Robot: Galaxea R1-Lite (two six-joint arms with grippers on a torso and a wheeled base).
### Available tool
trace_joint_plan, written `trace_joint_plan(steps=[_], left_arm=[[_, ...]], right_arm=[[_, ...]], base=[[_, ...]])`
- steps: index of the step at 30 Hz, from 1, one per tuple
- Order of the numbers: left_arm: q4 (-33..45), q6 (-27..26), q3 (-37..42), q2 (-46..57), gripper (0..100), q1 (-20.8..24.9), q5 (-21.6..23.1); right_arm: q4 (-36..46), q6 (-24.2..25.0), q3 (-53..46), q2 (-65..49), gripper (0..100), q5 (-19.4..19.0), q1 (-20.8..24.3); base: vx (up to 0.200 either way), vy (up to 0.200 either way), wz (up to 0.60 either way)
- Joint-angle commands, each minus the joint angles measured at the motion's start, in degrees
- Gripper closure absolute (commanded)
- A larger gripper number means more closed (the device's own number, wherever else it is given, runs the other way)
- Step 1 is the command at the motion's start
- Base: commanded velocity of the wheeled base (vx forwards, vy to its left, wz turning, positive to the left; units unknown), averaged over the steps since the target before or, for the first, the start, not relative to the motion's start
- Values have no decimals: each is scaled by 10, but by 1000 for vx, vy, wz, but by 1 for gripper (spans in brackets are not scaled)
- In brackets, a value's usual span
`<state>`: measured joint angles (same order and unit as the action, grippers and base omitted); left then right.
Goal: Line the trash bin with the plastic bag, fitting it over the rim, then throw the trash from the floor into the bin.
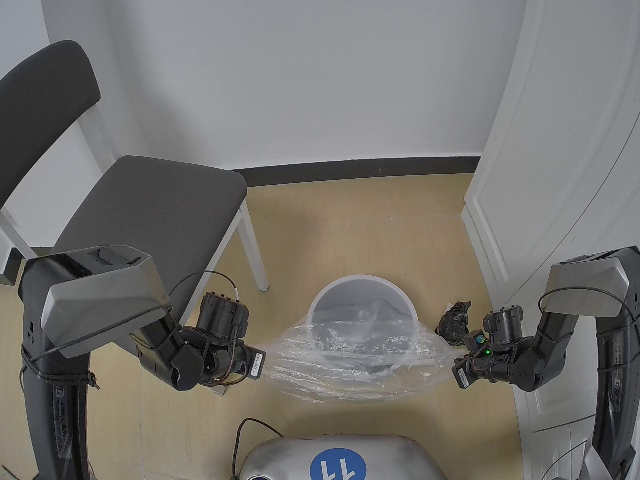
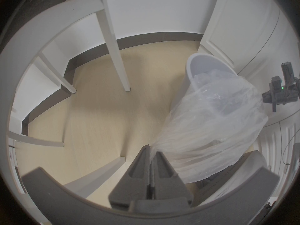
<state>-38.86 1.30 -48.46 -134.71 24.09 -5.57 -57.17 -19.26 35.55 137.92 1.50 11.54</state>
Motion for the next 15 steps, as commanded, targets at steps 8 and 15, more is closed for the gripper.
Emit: trace_joint_plan(steps=[8, 15], left_arm=[[-77, 0, 0, -42, 100, -11, 1], [-108, 3, 18, -21, 100, -5, 6]], right_arm=[[0, -1, 0, 11, 100, -3, -3], [-7, -2, -21, -6, 100, -4, 1]], base=[[0, 0, 0], [0, 0, 0]])
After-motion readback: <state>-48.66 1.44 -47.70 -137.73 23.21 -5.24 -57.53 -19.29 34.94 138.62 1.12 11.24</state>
